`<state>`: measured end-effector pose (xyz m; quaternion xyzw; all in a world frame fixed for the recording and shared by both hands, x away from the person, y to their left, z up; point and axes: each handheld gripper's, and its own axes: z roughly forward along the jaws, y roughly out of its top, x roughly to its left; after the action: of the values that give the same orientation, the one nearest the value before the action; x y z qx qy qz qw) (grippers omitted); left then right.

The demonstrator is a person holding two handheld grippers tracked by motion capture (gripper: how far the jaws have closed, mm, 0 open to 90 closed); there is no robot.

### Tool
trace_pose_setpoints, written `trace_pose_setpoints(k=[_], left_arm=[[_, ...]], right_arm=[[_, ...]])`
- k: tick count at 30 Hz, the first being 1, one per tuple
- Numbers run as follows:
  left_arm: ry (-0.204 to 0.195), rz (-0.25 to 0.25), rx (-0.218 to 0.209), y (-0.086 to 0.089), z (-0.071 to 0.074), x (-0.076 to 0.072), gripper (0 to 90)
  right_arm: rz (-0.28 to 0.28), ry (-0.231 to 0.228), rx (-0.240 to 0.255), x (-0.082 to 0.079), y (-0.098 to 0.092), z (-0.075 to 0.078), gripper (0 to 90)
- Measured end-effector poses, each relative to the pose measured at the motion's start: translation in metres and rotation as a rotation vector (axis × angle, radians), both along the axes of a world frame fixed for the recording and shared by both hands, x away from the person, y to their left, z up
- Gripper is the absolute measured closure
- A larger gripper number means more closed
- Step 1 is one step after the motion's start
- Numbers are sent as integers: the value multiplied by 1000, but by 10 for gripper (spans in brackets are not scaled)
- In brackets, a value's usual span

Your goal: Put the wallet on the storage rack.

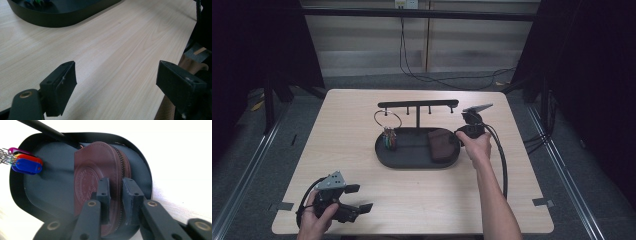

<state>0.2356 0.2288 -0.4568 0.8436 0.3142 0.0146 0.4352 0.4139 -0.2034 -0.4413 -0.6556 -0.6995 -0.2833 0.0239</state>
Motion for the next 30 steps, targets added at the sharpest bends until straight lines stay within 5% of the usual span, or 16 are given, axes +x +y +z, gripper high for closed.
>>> trace_pose_setpoints(k=[2, 12, 24, 30], left_arm=[[-1, 0, 0, 0, 0, 0, 162], [-4, -5, 6, 0, 0, -1, 163], [-12, 26, -1, 5, 2, 1, 163], [-6, 42, 2, 8, 2, 1, 162]], right_arm=[[-6, 21, -34, 1, 1, -1, 699], [23, -89, -19, -11, 2, 17, 553], [66, -229, -77, -35, 2, 37, 360], [82, -237, -62, -48, 1, 35, 307]])
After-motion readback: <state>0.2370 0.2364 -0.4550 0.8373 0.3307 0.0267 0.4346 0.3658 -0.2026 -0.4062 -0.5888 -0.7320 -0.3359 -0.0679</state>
